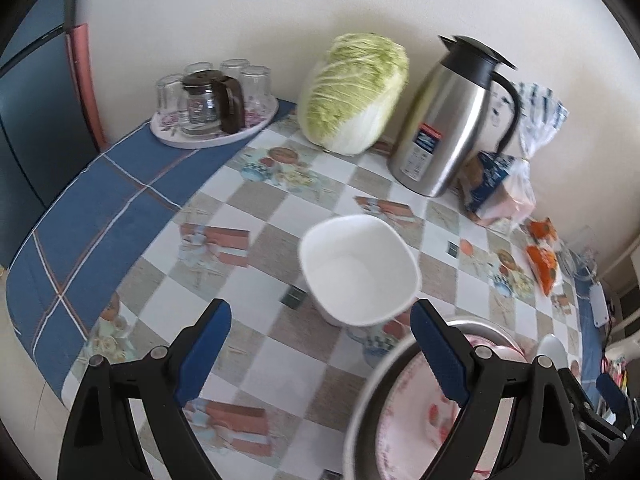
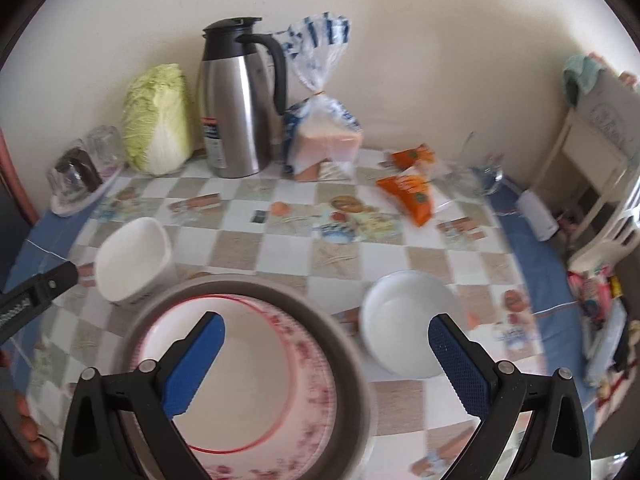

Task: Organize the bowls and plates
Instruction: 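Move the left tool to the rim of the white square bowl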

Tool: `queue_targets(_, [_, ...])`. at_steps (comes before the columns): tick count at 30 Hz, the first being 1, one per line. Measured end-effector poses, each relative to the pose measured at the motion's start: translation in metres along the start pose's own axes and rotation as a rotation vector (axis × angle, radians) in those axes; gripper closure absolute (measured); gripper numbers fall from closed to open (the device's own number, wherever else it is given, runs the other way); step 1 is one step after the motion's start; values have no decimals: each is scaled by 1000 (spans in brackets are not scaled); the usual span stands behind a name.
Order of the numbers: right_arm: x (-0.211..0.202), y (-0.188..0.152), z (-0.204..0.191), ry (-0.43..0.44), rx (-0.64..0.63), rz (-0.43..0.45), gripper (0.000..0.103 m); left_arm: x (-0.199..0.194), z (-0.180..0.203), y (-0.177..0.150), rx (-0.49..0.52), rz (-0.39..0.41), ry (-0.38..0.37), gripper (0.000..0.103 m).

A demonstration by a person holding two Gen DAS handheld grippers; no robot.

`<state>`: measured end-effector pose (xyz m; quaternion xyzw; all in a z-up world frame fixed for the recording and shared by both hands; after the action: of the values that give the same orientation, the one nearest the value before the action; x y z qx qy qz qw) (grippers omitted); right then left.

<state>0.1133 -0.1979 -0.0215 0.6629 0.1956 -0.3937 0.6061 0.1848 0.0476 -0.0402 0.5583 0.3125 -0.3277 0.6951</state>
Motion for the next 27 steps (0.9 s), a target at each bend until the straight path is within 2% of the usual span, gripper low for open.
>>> queue_targets(4, [-4,8,-15,57,4,9,0,6,-21,7,-38,1,23,12])
queue_targets(12, [-10,35,-43,107,-17,-21,0,27,-57,8,-160,-39,25,11])
queue_targets(18, [-7,54,-71,153,-42,-56,0,40,-76,12,-229,-41,34,11])
queue_targets(22, [4,63,-89,223,-18,-108,0,49,-87,17,-288,-33,8,10])
queue_targets(24, [11,64,-94,229,-8,-131,0,55,-90,18,-298,-30,-12,10])
queue_targets(27, [24,64,-104,190,-37,-157,0,66,-92,19,-296,-51,-15,10])
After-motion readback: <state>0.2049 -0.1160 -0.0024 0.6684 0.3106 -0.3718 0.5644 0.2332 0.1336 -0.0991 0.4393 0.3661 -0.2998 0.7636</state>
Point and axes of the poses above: each gripper's, at about its wrist camera, not at the fingertips, and x roughly the way its jaws point, z to its right, y to its top, the point moved 8 cm from there along x, roughly the way its jaws point, and after that the axes turned 1 degree about -y, right-handed, at the moved point
